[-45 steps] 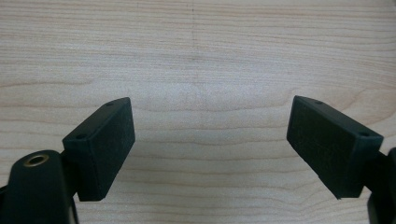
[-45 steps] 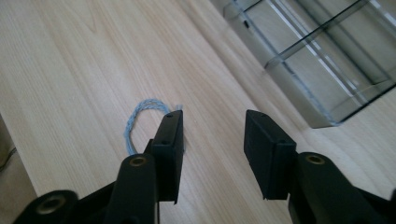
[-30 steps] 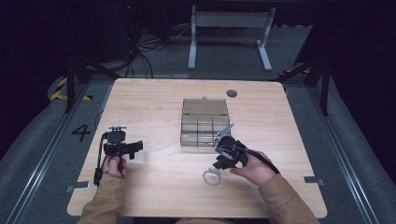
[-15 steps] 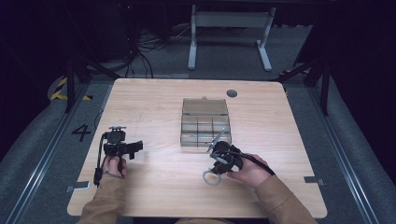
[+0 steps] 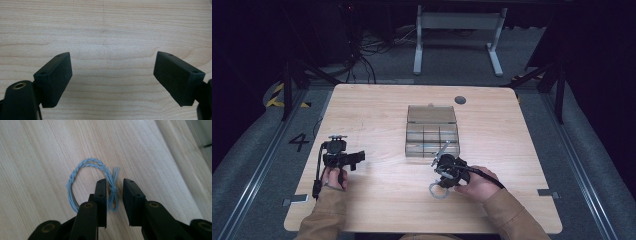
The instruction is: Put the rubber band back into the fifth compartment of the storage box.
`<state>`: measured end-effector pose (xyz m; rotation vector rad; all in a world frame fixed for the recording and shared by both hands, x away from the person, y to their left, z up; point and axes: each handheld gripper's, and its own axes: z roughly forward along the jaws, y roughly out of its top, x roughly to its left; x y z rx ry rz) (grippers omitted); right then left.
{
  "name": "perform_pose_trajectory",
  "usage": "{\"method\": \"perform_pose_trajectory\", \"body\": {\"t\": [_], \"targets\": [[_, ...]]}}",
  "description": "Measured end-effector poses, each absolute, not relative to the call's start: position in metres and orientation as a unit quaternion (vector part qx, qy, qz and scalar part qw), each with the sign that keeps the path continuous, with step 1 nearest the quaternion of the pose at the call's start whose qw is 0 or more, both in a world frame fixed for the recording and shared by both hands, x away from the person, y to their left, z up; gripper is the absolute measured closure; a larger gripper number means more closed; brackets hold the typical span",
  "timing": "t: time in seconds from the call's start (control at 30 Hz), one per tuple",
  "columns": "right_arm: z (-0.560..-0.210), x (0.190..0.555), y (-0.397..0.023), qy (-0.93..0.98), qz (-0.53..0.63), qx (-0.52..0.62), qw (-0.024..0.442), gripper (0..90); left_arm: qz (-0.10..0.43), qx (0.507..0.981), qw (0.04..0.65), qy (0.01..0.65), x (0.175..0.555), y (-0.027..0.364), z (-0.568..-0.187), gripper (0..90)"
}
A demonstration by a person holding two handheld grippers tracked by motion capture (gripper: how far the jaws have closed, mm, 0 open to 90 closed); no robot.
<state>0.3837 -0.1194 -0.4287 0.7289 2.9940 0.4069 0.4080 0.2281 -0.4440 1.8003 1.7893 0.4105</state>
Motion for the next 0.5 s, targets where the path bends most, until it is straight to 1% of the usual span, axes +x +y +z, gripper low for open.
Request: {"method": "perform_pose_trajectory", "body": {"t": [0.17,0.27,0.5], "targets": [[-0.4305,0.3808,-0.1157,0.964,0.122,0.234,0.024,78.6,0.153,0.672,0.282,0.668,0.408,0.2283,-0.4439,16.0],[-0.431,0.3803,-0.1149,0.966,0.119,0.229,0.031,83.4,0.153,0.672,0.282,0.668,0.408,0.2283,-0.4439,16.0],[-0.4309,0.3789,-0.1133,0.966,0.117,0.23,0.034,84.7,0.153,0.672,0.282,0.668,0.408,0.2282,-0.4439,16.0]]}}
